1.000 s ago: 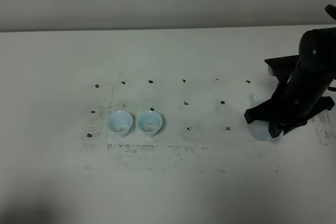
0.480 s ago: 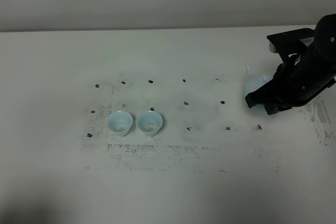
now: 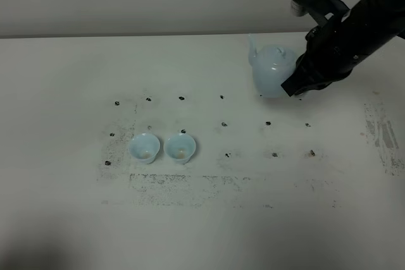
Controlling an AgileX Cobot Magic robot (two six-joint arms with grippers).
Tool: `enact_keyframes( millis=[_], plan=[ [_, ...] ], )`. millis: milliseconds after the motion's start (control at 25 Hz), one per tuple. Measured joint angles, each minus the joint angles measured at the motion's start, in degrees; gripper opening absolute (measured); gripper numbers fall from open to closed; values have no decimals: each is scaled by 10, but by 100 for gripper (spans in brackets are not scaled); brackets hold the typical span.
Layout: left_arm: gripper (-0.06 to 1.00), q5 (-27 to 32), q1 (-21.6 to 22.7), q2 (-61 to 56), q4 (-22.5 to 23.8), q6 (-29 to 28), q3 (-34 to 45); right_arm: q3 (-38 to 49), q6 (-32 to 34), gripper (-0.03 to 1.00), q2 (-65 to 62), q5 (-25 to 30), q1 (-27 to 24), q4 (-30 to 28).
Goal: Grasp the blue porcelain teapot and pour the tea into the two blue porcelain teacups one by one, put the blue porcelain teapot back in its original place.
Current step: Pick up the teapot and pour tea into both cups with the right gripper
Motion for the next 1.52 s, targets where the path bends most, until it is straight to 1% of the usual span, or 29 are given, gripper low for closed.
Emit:
enact_keyframes(
  millis=[160,280,480,640,840,920,1040,1240,1520],
  plan=[
    [76,0,0,0,0,0,0,-88,-57,5,62,68,27,-2],
    [76,0,0,0,0,0,0,-143,-104,5,93,93,59,-2],
    [76,0,0,0,0,0,0,-217,-168,5,140,101,97,0],
    [76,0,0,0,0,0,0,-251,-227,5,175,101,114,4],
    [76,0,0,0,0,0,0,-272,-326,5,186,103,118,48],
    [76,0,0,0,0,0,0,-276,-355,5,186,103,118,60],
    [76,0,0,0,0,0,0,-276,-380,5,186,103,122,62],
    [76,0,0,0,0,0,0,-276,-401,5,187,103,124,62],
    [76,0,0,0,0,0,0,-276,-406,5,187,103,124,44]
  ],
)
